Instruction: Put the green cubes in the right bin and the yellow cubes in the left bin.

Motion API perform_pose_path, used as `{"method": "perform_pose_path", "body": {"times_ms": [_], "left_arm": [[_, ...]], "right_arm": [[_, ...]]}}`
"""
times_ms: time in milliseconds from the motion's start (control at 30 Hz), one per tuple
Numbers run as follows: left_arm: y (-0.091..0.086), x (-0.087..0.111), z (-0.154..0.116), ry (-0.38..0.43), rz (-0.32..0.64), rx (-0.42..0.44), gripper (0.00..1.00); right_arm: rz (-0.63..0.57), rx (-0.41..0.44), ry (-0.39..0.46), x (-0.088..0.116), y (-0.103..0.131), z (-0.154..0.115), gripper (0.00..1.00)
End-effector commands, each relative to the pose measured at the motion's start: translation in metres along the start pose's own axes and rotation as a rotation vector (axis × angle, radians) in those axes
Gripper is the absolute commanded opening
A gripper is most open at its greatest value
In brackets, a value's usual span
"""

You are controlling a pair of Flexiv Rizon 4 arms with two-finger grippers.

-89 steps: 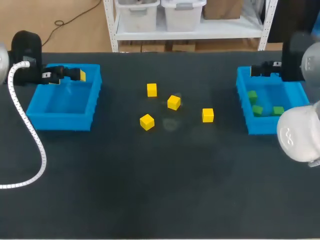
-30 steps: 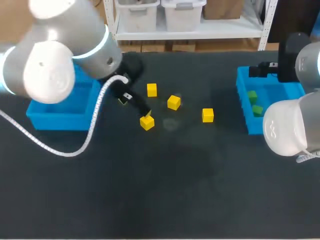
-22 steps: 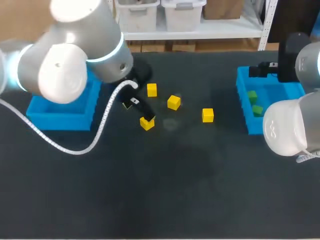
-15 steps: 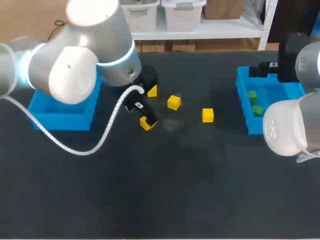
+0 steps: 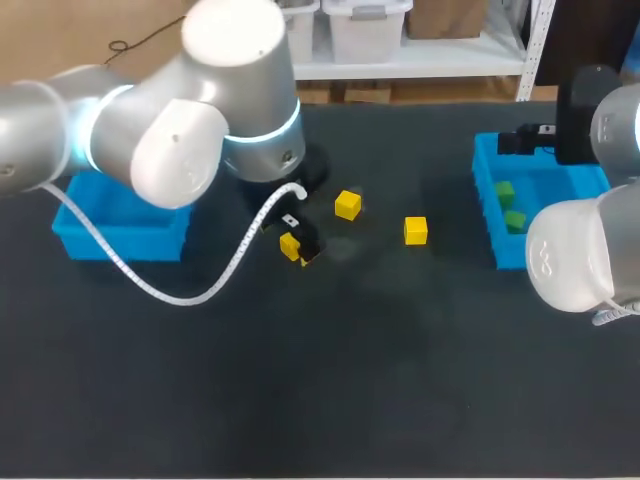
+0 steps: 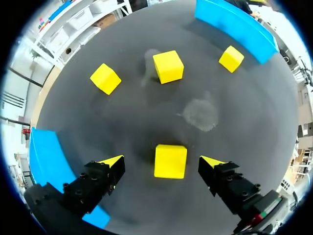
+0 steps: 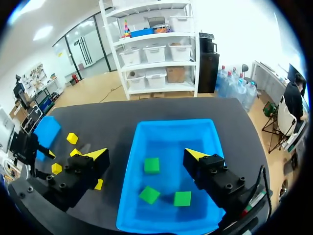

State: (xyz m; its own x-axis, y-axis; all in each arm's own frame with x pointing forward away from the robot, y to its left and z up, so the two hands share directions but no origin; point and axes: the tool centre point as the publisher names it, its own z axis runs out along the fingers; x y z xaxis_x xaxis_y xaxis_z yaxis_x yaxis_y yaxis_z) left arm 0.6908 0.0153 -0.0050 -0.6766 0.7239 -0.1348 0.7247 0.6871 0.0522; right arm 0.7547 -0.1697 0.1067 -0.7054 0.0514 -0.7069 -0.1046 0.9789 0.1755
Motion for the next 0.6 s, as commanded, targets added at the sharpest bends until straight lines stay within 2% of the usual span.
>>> {"method": "perform_pose_path", "body": {"times_ms": [33, 167, 200, 233, 267, 300, 433, 600], "left_arm": [[0.0, -0.01, 0.002, 0.011, -0.005, -0.011, 1.0], [0.0, -0.014, 0.004, 0.013, -0.006, -0.011, 1.0], [0.0, -0.013, 0.004, 0.021, 0.0, -0.015, 0.77], [0.0, -0.012, 0.005, 0.028, 0.012, -0.024, 0.32], [0.0, -0.011, 0.006, 0.033, 0.023, -0.032, 0.21], [0.0, -0.009, 0.007, 0.044, 0.039, -0.035, 0.0], [0.0, 0.0, 0.009, 0.076, 0.063, -0.028, 0.0], [0.003, 0.006, 0.009, 0.075, 0.06, -0.029, 0.0]], "right_arm": [[0.0, 0.004, 0.001, 0.0, 0.001, -0.001, 1.0], [0.0, 0.004, 0.001, 0.0, 0.001, -0.001, 1.0], [0.0, 0.004, 0.001, 0.0, 0.001, -0.001, 1.0], [0.0, 0.004, 0.001, 0.0, 0.001, -0.001, 1.0], [0.0, 0.004, 0.001, 0.0, 0.001, -0.001, 1.0], [0.0, 0.004, 0.001, 0.0, 0.001, -0.001, 1.0], [0.0, 0.004, 0.001, 0.0, 0.001, -0.001, 1.0], [0.0, 0.004, 0.001, 0.0, 0.001, -0.001, 1.0]]}}
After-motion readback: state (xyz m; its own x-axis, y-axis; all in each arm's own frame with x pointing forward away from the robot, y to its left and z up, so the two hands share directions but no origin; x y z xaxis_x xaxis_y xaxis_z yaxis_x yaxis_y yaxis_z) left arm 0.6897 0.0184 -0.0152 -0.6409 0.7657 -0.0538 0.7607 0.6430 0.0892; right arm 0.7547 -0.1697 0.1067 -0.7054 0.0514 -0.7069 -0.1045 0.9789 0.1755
